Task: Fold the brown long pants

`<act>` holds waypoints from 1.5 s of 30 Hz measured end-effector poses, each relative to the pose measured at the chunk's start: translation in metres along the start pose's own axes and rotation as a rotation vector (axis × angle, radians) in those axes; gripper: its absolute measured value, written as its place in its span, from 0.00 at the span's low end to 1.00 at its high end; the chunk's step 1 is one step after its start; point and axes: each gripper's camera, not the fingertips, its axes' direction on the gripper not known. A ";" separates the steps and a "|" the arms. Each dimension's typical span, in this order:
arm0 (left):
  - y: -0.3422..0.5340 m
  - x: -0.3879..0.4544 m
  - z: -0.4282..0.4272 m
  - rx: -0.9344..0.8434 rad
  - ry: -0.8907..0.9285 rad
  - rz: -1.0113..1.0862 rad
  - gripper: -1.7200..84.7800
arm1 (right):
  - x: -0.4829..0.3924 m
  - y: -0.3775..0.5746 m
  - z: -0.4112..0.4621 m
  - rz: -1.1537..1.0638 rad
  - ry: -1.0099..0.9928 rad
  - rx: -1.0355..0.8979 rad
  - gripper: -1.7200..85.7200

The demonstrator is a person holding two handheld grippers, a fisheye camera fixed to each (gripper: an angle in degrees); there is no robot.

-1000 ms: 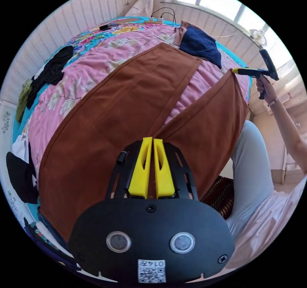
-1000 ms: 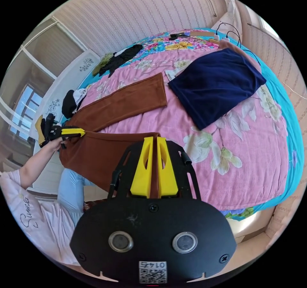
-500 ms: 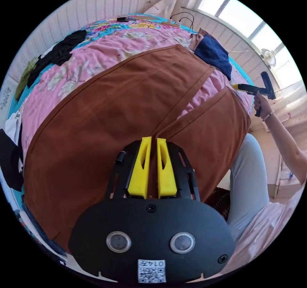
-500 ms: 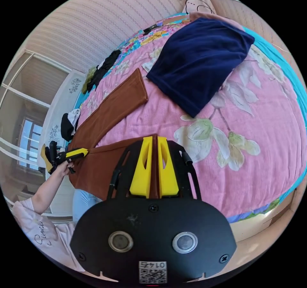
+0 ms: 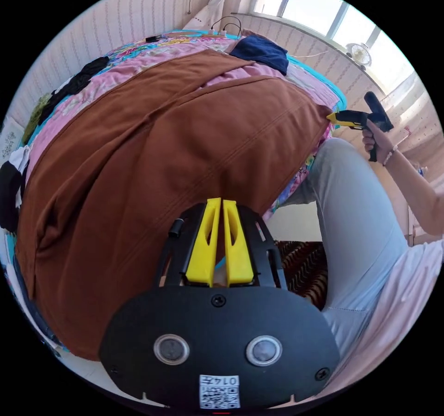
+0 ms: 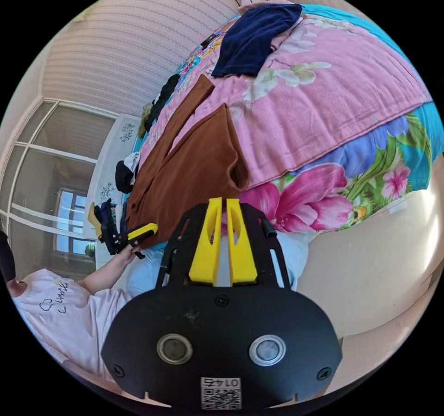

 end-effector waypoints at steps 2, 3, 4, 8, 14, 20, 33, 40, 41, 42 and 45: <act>0.016 -0.009 -0.006 0.007 0.035 -0.036 0.01 | 0.002 0.006 0.004 -0.005 0.017 0.002 0.04; 0.028 -0.012 -0.011 0.017 0.043 -0.035 0.01 | 0.008 0.010 0.010 0.000 0.013 0.000 0.03; 0.040 -0.016 -0.017 0.030 0.041 -0.043 0.01 | 0.019 0.014 0.021 0.028 -0.005 -0.009 0.03; 0.092 -0.040 -0.054 0.152 0.079 -0.152 0.01 | 0.025 0.028 0.051 0.040 0.105 -0.020 0.03; 0.242 -0.118 -0.141 0.420 0.026 -0.474 0.01 | -0.047 0.030 0.085 -0.208 0.445 0.001 0.03; 0.426 -0.190 -0.184 0.540 -0.207 -0.902 0.03 | -0.168 0.013 0.225 -0.554 0.322 -0.128 0.02; 0.681 -0.288 -0.180 0.819 -0.065 -1.343 0.11 | -0.506 0.091 0.674 -1.272 0.089 -0.632 0.07; 0.698 -0.319 -0.162 0.899 0.115 -1.276 0.12 | -0.587 0.203 0.864 -1.514 0.210 -0.706 0.14; 0.696 -0.320 -0.162 0.883 0.113 -1.265 0.12 | -0.589 0.211 0.876 -1.520 0.216 -0.711 0.15; 0.694 -0.326 -0.163 0.830 0.112 -1.258 0.10 | -0.591 0.227 0.901 -1.527 0.226 -0.724 0.15; 0.699 -0.334 -0.166 0.836 0.133 -1.220 0.06 | -0.582 0.254 0.962 -1.535 0.357 -0.766 0.14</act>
